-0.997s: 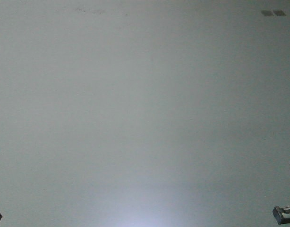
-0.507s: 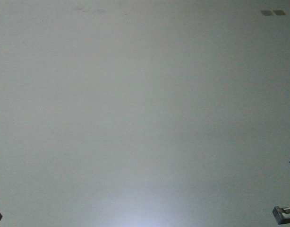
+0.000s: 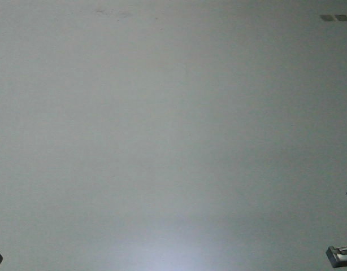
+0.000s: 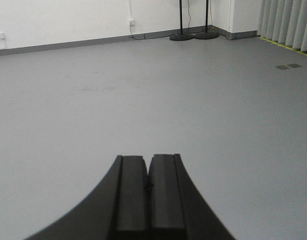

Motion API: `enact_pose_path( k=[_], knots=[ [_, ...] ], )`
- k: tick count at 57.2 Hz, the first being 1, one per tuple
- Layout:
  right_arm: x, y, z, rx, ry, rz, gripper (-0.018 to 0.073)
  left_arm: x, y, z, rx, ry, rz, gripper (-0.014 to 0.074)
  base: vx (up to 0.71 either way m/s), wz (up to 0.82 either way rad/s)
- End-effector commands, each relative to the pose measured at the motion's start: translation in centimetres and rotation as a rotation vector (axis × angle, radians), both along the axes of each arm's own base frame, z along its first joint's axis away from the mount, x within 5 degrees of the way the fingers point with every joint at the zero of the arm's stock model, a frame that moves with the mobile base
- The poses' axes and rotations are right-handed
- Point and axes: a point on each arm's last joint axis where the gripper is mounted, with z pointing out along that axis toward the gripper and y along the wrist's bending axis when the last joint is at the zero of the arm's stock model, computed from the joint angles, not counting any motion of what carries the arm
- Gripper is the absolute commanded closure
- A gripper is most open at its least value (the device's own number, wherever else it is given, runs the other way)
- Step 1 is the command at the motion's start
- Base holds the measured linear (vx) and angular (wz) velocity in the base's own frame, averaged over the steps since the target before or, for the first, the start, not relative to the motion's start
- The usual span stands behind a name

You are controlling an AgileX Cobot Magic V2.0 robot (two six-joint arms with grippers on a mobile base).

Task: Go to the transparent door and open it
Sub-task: 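Drive the base forward across the grey floor toward the wall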

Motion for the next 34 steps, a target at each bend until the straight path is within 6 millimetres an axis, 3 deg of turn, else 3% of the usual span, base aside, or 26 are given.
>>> enact_pose_path(
  k=[1,34],
  knots=[
    [-0.02,-0.11,0.68,0.005,-0.094,-0.014,0.0561,0.01,-0.11,0.47,-0.022,-0.086,-0.013,0.0594,0.12,0.11],
    [-0.02,-0.11,0.72,0.006,-0.098,-0.014,0.0561,0.01,-0.11,0.47,-0.022,-0.086,-0.013,0.0594,0.17,0.01]
  ],
)
